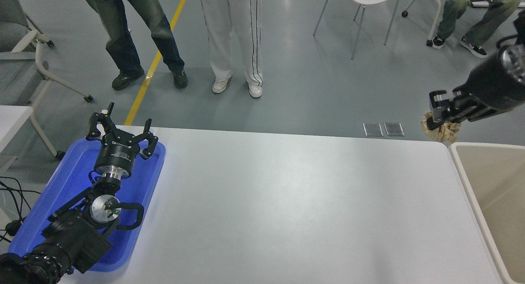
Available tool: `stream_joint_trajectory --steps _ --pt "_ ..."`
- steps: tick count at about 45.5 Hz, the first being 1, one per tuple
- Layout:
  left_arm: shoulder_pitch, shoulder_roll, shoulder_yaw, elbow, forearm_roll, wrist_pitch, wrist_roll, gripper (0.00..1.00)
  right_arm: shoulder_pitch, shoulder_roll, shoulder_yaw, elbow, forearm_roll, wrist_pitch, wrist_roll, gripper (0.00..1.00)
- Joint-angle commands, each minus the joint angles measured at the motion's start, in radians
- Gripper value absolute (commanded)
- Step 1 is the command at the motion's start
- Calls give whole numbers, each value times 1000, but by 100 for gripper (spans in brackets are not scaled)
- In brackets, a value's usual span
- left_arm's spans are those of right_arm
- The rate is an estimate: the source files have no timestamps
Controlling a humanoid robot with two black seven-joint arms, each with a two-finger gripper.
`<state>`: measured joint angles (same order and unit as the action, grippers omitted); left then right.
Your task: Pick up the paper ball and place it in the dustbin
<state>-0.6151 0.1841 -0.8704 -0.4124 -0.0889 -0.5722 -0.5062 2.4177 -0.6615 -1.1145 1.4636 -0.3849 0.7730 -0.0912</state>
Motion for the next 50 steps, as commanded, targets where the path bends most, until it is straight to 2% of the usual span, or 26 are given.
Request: stream_joint_trajectory --steps 1,35,50 --pt "0 0 -1 0 0 0 0 100 69 -9 -14 12 1 12 -1 0" --pt "0 0 1 1 0 0 0 100 69 -32 -67 11 1 12 -1 0" --pt "0 0 1 1 0 0 0 100 69 -101 -74 7 -9 12 -5 0"
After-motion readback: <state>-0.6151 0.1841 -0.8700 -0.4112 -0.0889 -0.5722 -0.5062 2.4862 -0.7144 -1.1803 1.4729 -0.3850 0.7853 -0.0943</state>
